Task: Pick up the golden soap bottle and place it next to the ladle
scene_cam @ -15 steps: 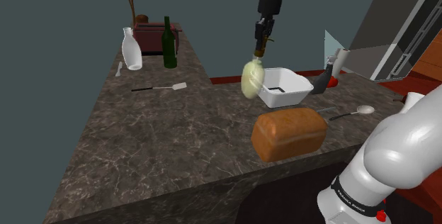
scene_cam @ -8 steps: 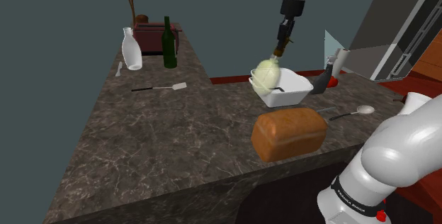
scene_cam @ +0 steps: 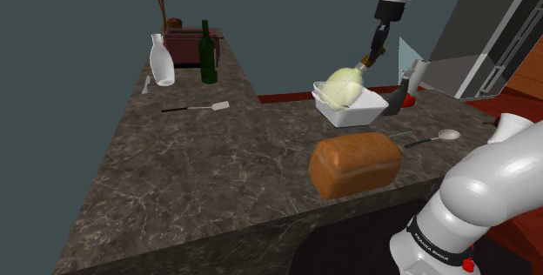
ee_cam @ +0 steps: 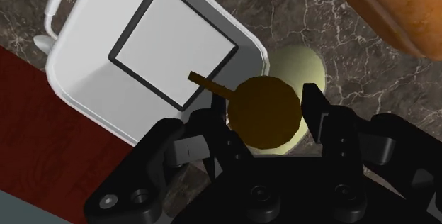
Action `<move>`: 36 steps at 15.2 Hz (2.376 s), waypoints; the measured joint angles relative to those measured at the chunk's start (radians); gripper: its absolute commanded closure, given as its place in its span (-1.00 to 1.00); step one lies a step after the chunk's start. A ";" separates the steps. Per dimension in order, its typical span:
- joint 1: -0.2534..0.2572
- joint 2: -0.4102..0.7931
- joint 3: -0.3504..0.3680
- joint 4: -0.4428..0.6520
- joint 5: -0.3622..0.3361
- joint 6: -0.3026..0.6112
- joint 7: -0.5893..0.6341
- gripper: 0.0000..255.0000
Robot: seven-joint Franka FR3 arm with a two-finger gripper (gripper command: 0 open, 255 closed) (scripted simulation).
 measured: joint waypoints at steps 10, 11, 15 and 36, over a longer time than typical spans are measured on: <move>-0.082 0.041 -0.179 0.059 -0.050 -0.004 -0.253 1.00; -0.090 0.052 -0.200 0.068 -0.052 0.001 -0.282 1.00; -0.115 0.112 -0.276 0.137 -0.046 -0.004 -0.387 1.00; -0.509 0.766 -0.565 0.769 0.357 -0.134 -1.034 1.00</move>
